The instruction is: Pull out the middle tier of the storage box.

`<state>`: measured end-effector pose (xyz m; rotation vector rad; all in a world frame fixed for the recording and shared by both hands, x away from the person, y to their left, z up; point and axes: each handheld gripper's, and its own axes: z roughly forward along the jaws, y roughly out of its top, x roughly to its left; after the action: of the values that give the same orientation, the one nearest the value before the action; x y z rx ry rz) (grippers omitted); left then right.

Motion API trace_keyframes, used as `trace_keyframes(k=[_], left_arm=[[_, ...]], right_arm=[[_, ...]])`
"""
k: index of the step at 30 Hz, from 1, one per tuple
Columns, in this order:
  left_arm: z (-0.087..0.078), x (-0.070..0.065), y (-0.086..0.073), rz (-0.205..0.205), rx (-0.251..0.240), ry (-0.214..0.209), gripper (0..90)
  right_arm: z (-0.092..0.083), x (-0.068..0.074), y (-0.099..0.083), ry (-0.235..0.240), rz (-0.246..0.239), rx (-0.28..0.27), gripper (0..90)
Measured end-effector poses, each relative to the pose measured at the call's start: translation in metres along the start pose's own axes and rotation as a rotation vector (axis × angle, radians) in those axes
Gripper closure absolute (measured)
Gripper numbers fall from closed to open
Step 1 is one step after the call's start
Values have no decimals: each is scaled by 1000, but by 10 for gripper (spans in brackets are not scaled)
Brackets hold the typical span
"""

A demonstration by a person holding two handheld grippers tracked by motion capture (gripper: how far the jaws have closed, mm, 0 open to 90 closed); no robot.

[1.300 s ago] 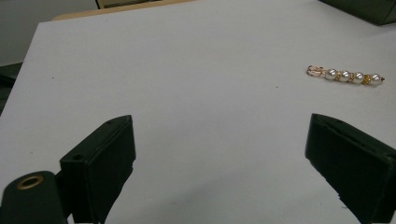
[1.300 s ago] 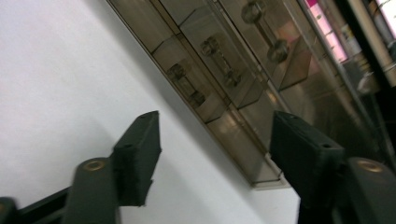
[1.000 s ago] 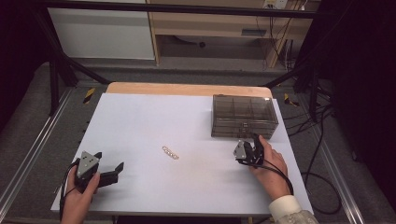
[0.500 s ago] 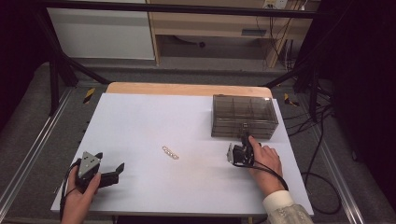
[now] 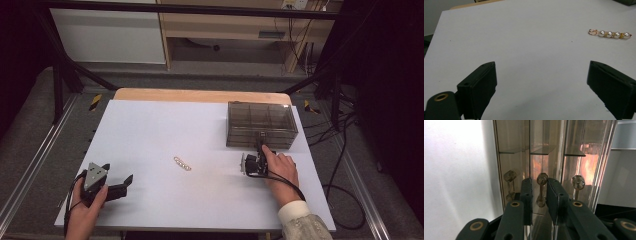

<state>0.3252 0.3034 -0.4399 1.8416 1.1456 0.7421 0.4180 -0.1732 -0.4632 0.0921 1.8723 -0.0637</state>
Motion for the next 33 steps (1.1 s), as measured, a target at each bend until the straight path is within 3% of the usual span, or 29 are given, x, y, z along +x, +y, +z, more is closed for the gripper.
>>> trace_keyframes(k=[33], left_arm=[[1,-1,-1,8,13,-8,89]], right_arm=[[2,4,-4,-50,-5,-8,814]])
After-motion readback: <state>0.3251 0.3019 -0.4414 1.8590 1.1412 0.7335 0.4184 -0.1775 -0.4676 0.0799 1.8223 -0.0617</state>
